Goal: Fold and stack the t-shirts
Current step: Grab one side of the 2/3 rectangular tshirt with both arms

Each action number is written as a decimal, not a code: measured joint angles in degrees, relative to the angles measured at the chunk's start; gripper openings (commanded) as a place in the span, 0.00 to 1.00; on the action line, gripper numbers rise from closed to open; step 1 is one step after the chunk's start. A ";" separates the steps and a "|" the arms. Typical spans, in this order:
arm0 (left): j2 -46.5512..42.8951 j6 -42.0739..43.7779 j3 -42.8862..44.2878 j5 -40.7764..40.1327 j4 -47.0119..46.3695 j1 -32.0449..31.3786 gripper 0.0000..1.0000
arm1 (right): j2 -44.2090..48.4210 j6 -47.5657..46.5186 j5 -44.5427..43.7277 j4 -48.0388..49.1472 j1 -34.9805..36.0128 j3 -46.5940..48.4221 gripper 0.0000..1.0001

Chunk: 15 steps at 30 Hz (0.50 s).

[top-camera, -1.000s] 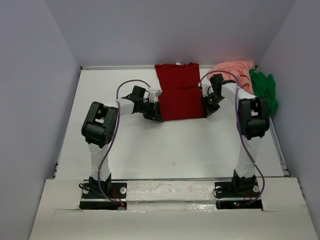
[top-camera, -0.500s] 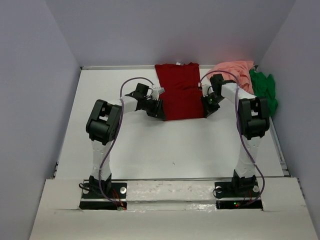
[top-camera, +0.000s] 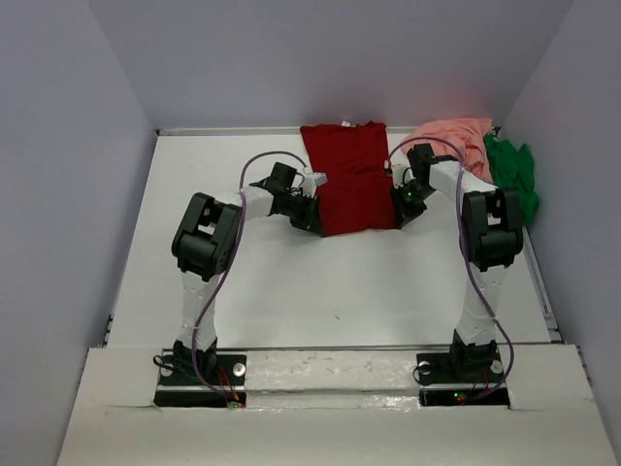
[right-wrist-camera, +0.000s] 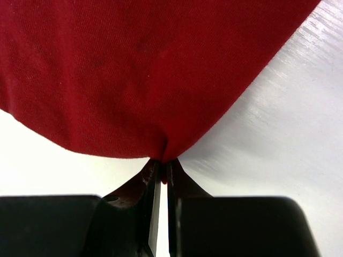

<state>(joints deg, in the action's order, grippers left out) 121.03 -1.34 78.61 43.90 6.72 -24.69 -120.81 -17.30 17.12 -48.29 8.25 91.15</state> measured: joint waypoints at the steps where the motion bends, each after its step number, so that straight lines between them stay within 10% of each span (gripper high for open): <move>1: -0.02 0.31 0.02 -0.04 0.20 -0.02 0.05 | 0.00 -0.07 0.00 0.00 0.00 0.00 0.00; 15: -1.57 10.56 0.33 0.57 8.02 0.02 0.00 | 2.23 -1.05 -0.17 -2.60 0.02 -1.95 0.00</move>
<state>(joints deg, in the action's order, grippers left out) 119.46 9.21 78.94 44.47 14.74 -24.67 -118.58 -18.35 16.95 -50.89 8.27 89.21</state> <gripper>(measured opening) 0.022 0.111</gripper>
